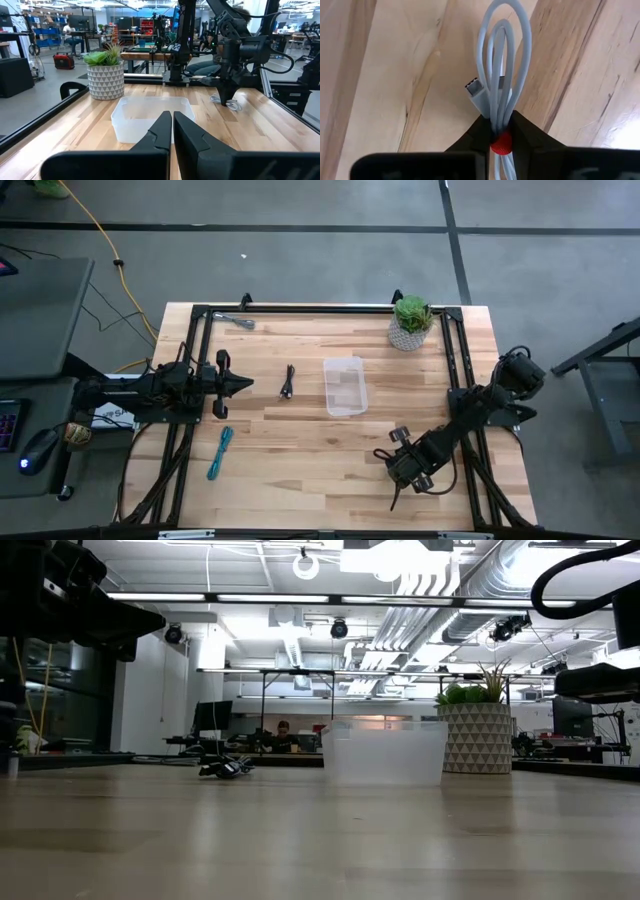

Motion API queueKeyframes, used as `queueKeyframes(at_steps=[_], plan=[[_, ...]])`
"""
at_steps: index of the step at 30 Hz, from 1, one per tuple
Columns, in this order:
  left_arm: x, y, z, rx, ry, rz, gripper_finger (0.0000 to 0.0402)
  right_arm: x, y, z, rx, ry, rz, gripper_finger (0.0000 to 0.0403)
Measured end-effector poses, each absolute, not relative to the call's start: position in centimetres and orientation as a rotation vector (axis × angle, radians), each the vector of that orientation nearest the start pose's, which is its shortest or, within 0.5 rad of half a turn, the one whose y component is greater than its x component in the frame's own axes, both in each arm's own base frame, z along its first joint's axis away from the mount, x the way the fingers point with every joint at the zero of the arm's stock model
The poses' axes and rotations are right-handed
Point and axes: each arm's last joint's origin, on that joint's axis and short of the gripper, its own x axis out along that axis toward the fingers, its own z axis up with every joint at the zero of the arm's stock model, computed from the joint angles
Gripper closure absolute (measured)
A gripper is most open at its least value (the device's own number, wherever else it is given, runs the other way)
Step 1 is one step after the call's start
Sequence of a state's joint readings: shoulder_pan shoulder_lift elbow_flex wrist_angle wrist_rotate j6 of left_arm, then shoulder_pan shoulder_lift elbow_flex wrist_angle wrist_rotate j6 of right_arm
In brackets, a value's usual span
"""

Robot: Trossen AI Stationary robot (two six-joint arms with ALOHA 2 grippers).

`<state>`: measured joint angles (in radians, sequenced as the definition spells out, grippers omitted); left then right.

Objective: Pick and place USB-C Cables
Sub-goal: Put the white charger cable into the transparent bin

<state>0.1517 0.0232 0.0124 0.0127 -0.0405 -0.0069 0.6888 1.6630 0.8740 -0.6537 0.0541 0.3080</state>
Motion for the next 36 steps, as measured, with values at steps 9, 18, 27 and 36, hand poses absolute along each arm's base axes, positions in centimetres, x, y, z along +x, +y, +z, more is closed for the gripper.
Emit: queueKeyframes(at_steps=[9,18,27,36], plan=[[9.7,1.6,16.7,-0.007,-0.002,0.192,0.0401,20.9,17.0,14.5,-0.266,1.406,0.300,0.0377],[9.7,1.6,16.7,-0.007,-0.002,0.192,0.0401,19.9,15.7,19.6,-0.185,1.195,0.224,0.0377],[9.7,1.6,16.7,-0.007,-0.002,0.192,0.0401,17.3,14.1,25.5,-0.060,0.895,0.183,0.0377],[9.7,1.6,16.7,-0.007,-0.002,0.192,0.0401,15.9,14.4,26.7,-0.065,0.768,0.102,0.0377]])
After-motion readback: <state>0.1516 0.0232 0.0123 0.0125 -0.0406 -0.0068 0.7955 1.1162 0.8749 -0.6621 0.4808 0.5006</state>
